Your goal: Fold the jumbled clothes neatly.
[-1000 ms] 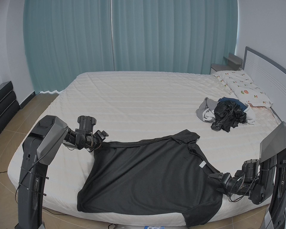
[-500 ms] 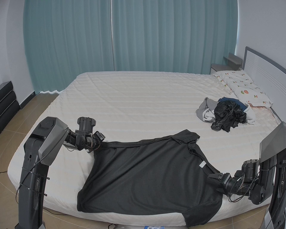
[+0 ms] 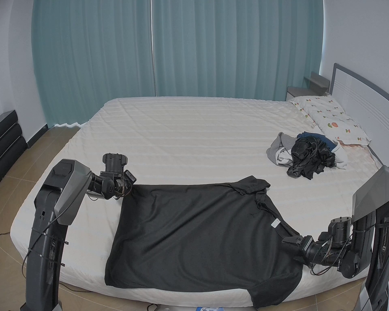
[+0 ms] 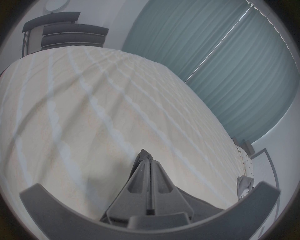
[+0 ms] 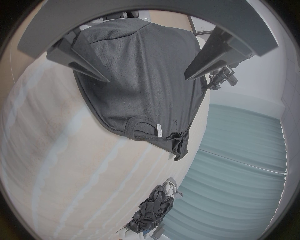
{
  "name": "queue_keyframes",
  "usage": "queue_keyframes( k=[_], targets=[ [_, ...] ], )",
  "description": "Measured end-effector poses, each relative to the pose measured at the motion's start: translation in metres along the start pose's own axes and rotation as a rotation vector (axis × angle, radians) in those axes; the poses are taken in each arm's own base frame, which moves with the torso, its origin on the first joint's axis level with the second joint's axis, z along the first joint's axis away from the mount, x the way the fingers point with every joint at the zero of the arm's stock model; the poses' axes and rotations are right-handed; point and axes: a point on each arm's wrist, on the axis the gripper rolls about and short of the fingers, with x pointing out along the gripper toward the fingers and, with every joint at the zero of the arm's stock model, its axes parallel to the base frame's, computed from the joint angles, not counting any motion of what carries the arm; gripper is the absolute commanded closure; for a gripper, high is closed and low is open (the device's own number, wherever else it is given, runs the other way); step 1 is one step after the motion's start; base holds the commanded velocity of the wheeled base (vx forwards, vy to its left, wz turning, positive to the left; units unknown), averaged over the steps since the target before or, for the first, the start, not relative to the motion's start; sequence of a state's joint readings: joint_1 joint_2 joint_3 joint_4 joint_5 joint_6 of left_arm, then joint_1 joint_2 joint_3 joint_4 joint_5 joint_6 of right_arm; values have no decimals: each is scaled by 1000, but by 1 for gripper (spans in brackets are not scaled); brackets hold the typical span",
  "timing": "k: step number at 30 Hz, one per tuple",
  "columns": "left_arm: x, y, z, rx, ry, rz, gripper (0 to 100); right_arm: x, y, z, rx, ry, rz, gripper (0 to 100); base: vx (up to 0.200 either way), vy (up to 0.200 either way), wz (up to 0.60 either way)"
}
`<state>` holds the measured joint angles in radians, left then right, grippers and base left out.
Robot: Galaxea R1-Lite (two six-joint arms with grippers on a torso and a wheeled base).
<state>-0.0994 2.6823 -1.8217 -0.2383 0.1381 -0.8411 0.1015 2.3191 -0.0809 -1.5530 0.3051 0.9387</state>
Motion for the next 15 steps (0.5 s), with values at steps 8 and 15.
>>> queue_keyframes(
  k=[8,15],
  targets=[
    [14,1,6,-12,-64,6,100,0,0,0,-1,0,0,0,0,0,0],
    [17,1,6,-15,-79,0,100,0,0,0,-1,0,0,0,0,0,0]
  ],
)
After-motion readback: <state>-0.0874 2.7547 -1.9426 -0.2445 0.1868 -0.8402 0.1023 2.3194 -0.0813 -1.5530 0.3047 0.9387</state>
